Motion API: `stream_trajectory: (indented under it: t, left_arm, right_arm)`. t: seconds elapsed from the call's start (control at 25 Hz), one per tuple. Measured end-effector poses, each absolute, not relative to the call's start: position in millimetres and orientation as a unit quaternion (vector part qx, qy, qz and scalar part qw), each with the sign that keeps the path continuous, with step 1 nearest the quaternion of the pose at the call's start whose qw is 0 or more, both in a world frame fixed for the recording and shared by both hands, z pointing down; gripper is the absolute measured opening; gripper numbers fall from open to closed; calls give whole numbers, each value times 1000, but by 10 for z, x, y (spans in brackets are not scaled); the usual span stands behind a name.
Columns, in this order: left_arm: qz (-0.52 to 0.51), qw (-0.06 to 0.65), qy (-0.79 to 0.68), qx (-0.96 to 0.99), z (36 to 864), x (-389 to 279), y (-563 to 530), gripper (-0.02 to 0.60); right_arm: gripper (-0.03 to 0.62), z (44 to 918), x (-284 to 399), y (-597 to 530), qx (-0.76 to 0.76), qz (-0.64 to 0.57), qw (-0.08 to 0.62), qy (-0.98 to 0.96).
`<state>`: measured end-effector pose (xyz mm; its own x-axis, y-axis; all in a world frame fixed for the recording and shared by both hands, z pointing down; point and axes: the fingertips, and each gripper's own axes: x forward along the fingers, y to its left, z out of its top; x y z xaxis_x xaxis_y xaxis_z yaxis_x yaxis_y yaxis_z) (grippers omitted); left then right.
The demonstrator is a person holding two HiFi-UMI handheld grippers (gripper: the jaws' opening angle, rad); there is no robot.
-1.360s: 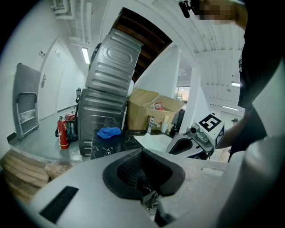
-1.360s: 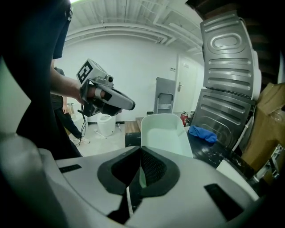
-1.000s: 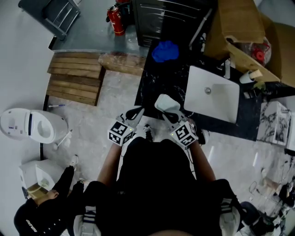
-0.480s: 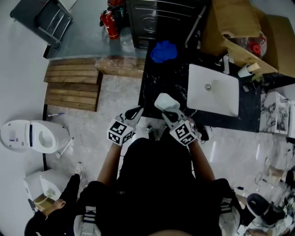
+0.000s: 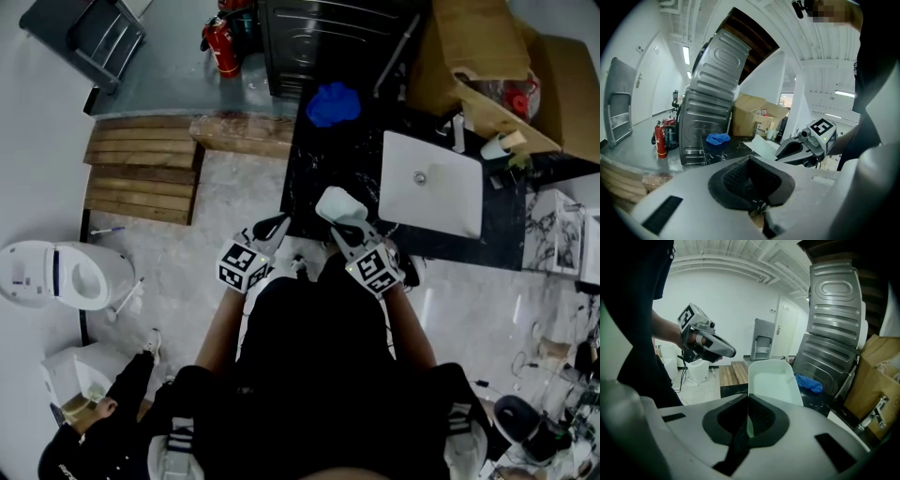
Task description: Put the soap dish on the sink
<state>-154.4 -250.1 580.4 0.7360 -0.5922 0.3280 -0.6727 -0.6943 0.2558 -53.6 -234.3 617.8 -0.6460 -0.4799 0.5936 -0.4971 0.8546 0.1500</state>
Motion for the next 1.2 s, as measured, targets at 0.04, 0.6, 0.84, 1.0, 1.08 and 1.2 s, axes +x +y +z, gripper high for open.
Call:
stream_trajectory:
  t: [0.04,0.6,0.84,1.0,1.08,1.2]
  left_arm:
    - [111,184,-347,913,5819,-1545,-2504,0]
    - [115,189,-352,909,5907,-1478,-2662,0]
    - [119,196,-357,906,5933,-1474,-2777,0]
    - [118,196,-363,903,5925,-1483,-2888,0]
    - [119,198,-364,902,5933,-1481,-2937,0]
    - [121,200,-365,901,5948,-1474,-3009,0]
  right_arm:
    - [-2,6179,-534,-2362,269,13,323,-907]
    - [-2,6364,-487,-2559,252,16,338,-907]
    - [-2,6520,-429,-2697,240,19,367,-899]
    - [-2,6638,-405,-2789,233,21,384,-893]
    - [-2,6706,-383,-2846,230,24,395,-889]
    - [-2,6792,-335,-2941,228,29,411,-882]
